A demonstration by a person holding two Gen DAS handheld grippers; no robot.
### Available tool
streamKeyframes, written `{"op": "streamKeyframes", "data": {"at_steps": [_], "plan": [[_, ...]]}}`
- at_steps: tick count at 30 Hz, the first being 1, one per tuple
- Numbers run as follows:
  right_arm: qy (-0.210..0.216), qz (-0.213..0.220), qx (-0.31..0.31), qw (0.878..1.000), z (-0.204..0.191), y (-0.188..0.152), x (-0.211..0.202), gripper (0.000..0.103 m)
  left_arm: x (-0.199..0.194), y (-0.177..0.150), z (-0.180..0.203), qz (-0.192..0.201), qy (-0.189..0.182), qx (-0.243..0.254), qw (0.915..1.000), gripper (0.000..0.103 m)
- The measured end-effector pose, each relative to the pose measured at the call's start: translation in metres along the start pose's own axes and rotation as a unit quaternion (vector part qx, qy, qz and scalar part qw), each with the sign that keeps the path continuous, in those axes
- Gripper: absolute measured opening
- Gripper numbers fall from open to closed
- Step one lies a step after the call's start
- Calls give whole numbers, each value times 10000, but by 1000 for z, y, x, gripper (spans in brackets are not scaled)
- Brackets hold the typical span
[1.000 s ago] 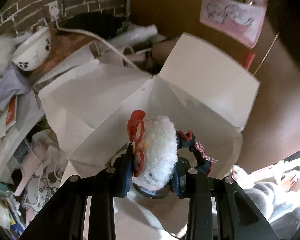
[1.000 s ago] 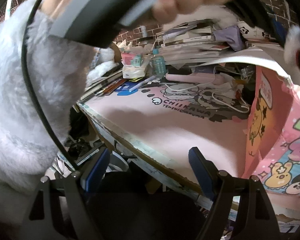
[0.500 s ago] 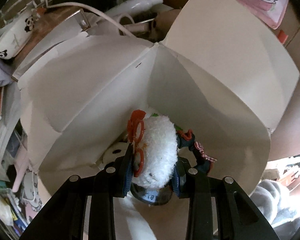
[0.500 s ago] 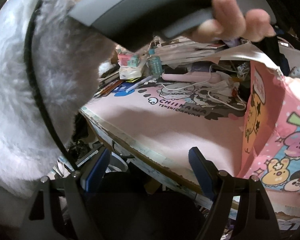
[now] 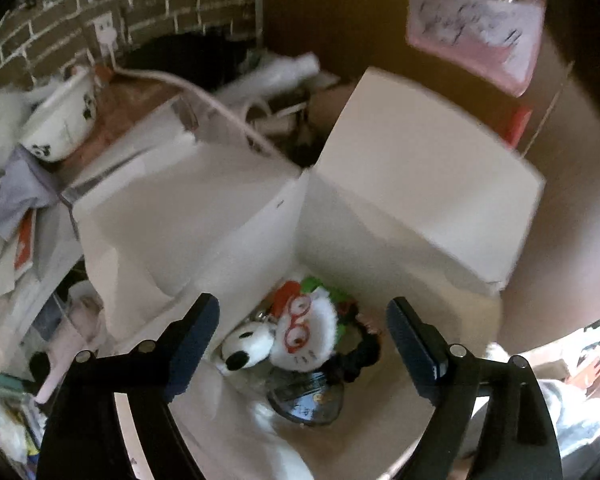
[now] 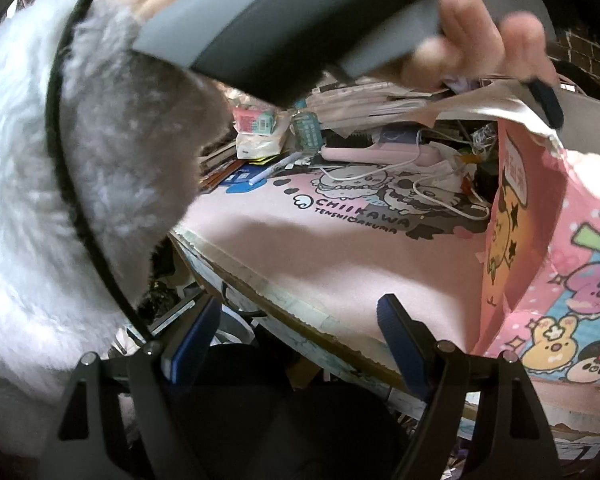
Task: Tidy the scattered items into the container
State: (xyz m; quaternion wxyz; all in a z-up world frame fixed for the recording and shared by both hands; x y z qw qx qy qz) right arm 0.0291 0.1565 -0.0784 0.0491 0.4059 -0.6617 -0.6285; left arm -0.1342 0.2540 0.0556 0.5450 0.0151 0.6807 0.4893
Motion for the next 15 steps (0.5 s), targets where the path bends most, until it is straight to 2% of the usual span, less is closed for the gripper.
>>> {"op": "streamKeyframes", "data": {"at_steps": [3,6,9,12,15], "plan": [[13,11,2,10000,0,0,0,79,-23,-3,2,526,-331,-224,9978,84],[46,3,22,10000,0,-1,1,79,-44,-8,-7,1160,-229,-568,9914,90],[78,-23,34,10000,0,-2,4,79,-80,-28,-16,1739,324,-822,9808,91],[108,-34,47,9999,-1,-3,5,79,-101,-48,-32,1955,1074,-968,9700,98],[121,-8,63,9999,-2,-1,6,78,-119,-73,-47,2142,1679,-1105,9559,99]]}}
Point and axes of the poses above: each gripper's, at about its wrist camera, not at the fingertips, and x roughly the way its jaws point, z to its right, y to its top, the point moved 2 cm from there along x, roughly the way its jaws point, and after that the axes turned 8 degrees about z, right-handed, at the moved point
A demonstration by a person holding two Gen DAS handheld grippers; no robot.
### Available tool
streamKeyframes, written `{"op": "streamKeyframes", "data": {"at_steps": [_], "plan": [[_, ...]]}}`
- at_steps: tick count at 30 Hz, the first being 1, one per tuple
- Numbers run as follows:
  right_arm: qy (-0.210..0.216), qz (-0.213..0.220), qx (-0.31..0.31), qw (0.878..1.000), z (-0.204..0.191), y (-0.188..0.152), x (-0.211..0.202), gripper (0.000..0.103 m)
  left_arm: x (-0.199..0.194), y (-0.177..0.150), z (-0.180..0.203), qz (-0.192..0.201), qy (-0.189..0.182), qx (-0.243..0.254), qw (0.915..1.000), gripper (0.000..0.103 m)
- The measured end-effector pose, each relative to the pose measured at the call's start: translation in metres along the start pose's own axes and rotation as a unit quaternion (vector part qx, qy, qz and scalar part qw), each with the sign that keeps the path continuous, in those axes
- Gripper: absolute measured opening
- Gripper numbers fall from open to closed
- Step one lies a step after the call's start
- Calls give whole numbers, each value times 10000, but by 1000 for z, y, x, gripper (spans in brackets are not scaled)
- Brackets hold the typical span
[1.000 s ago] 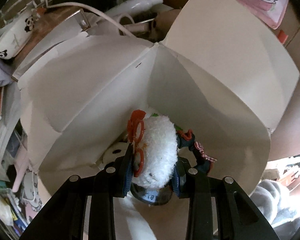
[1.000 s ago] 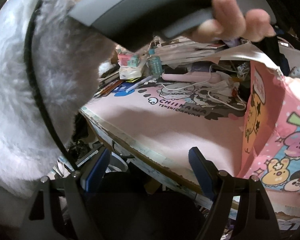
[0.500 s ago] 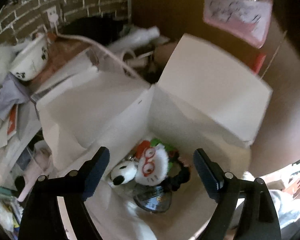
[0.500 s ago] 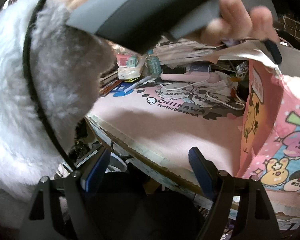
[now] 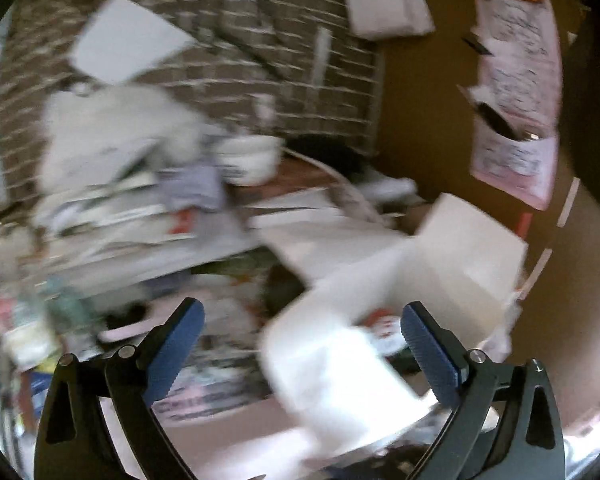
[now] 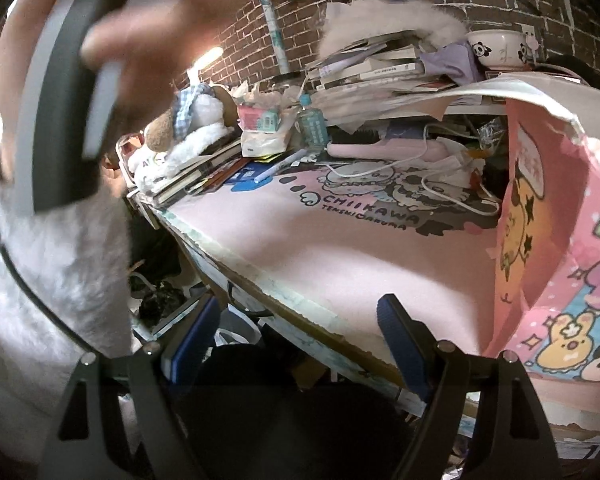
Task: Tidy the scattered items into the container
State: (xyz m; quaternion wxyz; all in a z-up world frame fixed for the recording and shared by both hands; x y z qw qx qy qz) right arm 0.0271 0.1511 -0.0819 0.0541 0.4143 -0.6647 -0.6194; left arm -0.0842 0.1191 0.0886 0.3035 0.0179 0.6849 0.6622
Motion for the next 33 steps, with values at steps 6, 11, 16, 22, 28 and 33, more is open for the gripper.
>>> {"op": "streamKeyframes", "data": {"at_steps": [6,11,16,22,28,33], "plan": [[-144,54,12,9999,-5,3,6,78,-28,-27,-43,79,770,-167,9969,99],[-489,149,7,9987,-9,8,9,78,-42,-51,-67,131,1271,-235,9915,99],[-874,310,19,9957,-8,15,8,78,-51,-72,-87,114,1566,-413,9867,99],[-1197,422,214,9917,-2,23,10,78,-53,-91,-102,120,1814,-520,9820,99],[-1718,483,409,9831,3,30,15,78,-55,-105,-111,156,2068,-474,9771,99],[-2213,511,533,9724,5,37,17,78,-51,-115,-112,159,2095,-414,9768,99]]}}
Point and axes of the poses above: each gripper's, at about its wrist camera, not at the fingertips, and x roughly the way its jaws point, z to its right, y to its top, the point moved 2 cm from there along x, roughly the way its jaws point, and after that the axes turned 8 degrees about z, right-handed, at the moved point
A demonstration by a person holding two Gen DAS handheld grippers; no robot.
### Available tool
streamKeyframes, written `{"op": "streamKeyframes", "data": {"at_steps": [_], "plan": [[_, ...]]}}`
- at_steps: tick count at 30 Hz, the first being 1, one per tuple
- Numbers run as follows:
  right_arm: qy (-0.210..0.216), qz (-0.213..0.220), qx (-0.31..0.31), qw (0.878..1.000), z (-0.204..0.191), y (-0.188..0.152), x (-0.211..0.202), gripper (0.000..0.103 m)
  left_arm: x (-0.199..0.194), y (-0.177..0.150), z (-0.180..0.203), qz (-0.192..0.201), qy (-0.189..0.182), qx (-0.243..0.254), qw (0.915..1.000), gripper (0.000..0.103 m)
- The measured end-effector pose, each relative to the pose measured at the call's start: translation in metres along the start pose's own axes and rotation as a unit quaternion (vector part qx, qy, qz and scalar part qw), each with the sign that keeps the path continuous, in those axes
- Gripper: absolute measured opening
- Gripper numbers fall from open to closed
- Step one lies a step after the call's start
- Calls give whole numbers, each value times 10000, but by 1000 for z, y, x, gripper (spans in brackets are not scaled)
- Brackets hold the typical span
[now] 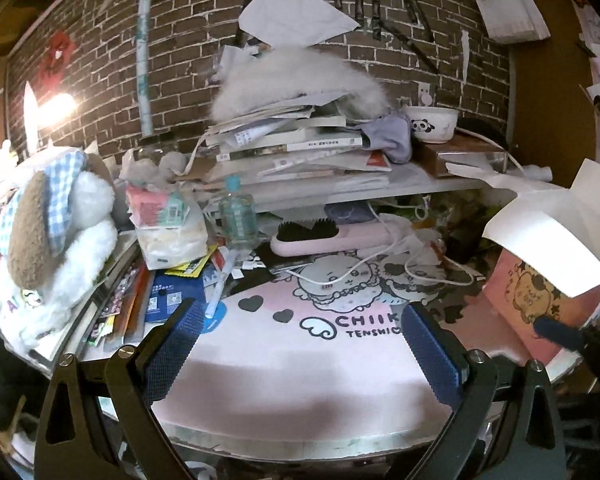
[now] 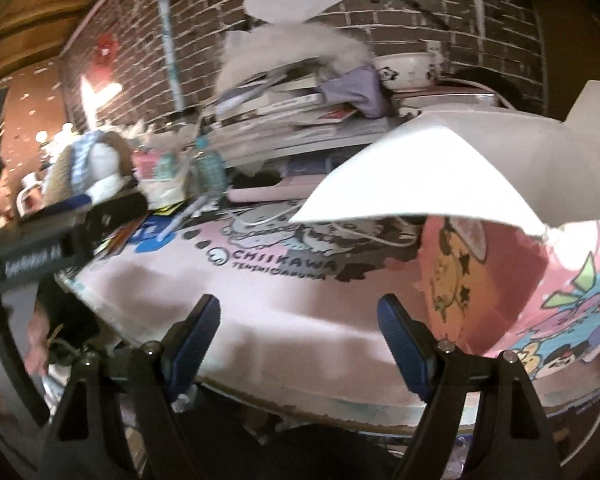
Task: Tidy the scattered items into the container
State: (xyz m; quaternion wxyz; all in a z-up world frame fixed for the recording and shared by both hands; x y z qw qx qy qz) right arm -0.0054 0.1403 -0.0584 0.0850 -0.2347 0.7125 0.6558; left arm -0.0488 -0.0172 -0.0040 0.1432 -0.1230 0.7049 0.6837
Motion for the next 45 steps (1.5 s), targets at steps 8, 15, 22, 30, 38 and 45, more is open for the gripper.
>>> {"op": "streamKeyframes", "data": {"at_steps": [8,15,22,30,38,45], "plan": [[-717,182,34,9973,-2,13,3,79,7,-7,2,-41,-194,-117,9997,99],[-1156,265,100,9929,-1,18,6,79,11,-10,8,-67,-233,-102,9997,99],[-1286,252,89,9913,-2,19,7,79,13,-13,5,-63,-209,-165,9996,99],[-1293,267,50,9912,-3,19,9,83,13,-14,4,-68,-218,-174,9996,99],[-1287,272,62,9913,-4,19,9,83,13,-14,4,-76,-183,-153,9997,99],[-1290,273,49,9913,-4,19,8,83,16,-13,2,-69,74,-116,9999,99]]}}
Point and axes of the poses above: each gripper's, at about its wrist camera, not at the fingertips, and x roughly the way its jaws point, z to its right, y to its top, the point moved 2 cm from there along x, roughly the way its jaws point, and after that the axes turned 8 degrees about z, right-handed, at the moved point
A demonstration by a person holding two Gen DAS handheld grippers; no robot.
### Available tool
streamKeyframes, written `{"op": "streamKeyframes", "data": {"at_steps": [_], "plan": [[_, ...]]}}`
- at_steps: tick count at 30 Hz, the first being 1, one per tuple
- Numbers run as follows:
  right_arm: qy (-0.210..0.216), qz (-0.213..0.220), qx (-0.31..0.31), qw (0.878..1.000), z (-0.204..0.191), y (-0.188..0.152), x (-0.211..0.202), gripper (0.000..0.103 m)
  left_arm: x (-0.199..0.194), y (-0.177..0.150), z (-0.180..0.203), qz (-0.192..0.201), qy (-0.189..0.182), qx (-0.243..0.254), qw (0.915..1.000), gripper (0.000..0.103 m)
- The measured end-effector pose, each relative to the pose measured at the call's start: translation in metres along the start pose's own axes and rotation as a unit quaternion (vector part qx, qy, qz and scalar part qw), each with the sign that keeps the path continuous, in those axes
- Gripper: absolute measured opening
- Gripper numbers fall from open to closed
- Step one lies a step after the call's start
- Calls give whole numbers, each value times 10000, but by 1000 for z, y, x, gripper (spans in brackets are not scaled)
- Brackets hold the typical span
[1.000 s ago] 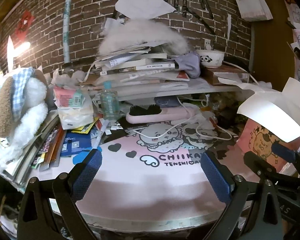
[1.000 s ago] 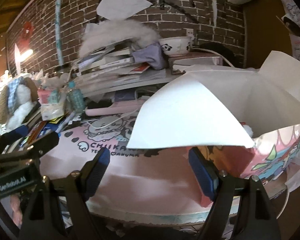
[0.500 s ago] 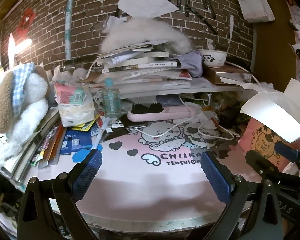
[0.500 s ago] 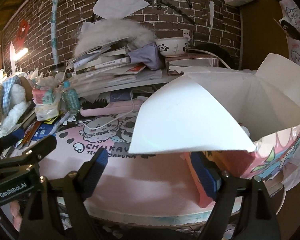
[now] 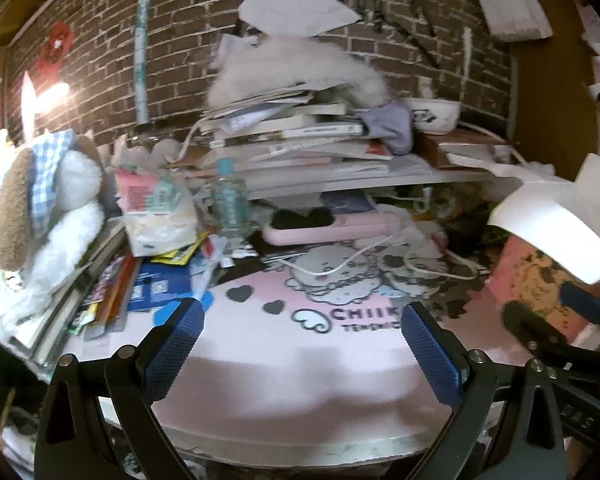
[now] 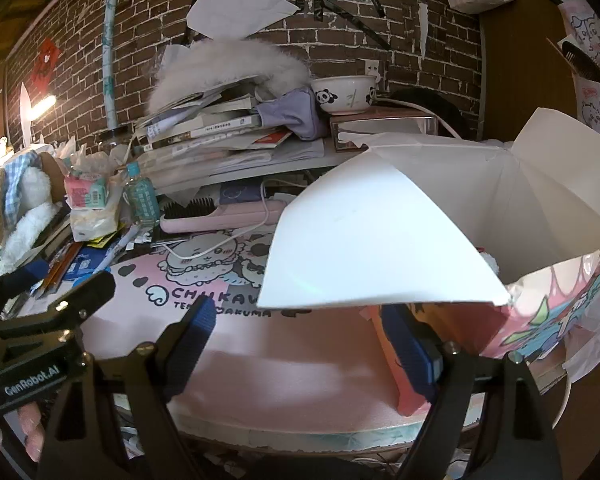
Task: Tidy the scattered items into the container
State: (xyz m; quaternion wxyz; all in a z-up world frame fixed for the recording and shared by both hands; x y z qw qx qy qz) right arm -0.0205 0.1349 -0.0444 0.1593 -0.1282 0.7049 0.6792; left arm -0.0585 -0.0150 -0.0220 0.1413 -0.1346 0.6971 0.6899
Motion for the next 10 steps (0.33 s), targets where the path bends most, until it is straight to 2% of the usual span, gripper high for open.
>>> {"op": "streamKeyframes", "data": {"at_steps": [2,6,7,9,10], "plan": [[3,7,12,10000,0,0,0,83,1,1,-3,25,64,-23,10000,99],[5,4,8,10000,0,0,0,83,3,-1,-6,-46,-86,-88,9999,99],[5,3,12,10000,0,0,0,83,3,-2,-5,-26,-31,-67,10000,103],[14,-8,20,10000,0,0,0,83,2,-4,-4,83,401,83,9991,103],[17,-11,24,10000,0,0,0,83,2,-4,-3,108,482,151,9987,103]]}}
Point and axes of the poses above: each gripper's, at about its wrist camera, not at the fingertips, and x roughly the way its jaws point, z to its right, y to its top, the point moved 2 cm from there along x, roughly the way its jaws point, and after that the axes turned 8 degrees about z, right-handed, at the moved point
